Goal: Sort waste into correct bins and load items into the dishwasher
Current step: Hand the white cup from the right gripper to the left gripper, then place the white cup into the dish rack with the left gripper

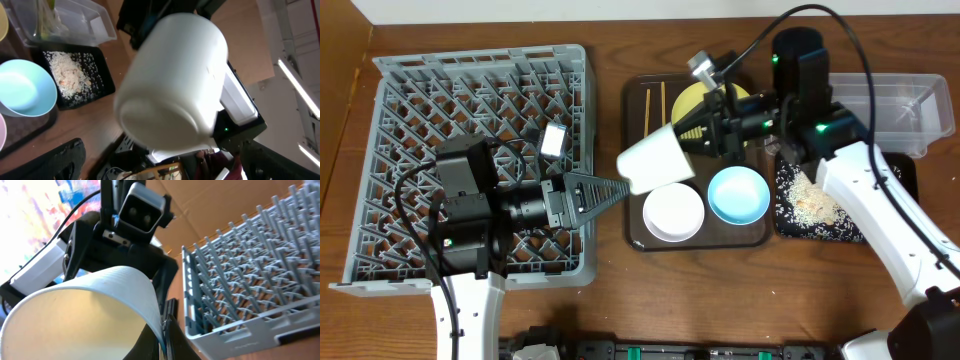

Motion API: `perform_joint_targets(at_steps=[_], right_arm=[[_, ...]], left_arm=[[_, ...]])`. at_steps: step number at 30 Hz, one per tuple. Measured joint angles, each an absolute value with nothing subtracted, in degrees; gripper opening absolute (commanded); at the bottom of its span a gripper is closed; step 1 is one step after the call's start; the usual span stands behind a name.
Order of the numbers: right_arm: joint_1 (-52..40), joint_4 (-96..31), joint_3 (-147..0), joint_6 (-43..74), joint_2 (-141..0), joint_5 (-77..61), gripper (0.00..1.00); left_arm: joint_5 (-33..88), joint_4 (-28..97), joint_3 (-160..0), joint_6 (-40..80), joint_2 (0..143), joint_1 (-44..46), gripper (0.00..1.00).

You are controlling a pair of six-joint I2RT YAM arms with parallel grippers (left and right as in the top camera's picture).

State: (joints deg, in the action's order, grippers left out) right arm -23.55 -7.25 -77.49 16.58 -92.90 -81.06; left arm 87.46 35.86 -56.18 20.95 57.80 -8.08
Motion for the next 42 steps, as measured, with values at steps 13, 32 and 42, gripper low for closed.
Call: perform_joint_targets(at_steps=[13,32,42], right_arm=[[-31.0,-8.8,-77.5,16.1,-94.4,-75.7,0.01],[-30.6,-7.7,-77.5,16.0,-94.9,-74.7,0.01],[-30.4,-7.9,-77.5,16.3,-94.9,-74.3,0.71]], left_arm=[[86.5,35.8,-56.2,21.0,57.8,-8.1,0.67],[85.8,36.0,-56.2,21.0,58.0,-8.0,0.67],[83.9,35.9,-56.2,20.6,58.0,-8.0,0.61]])
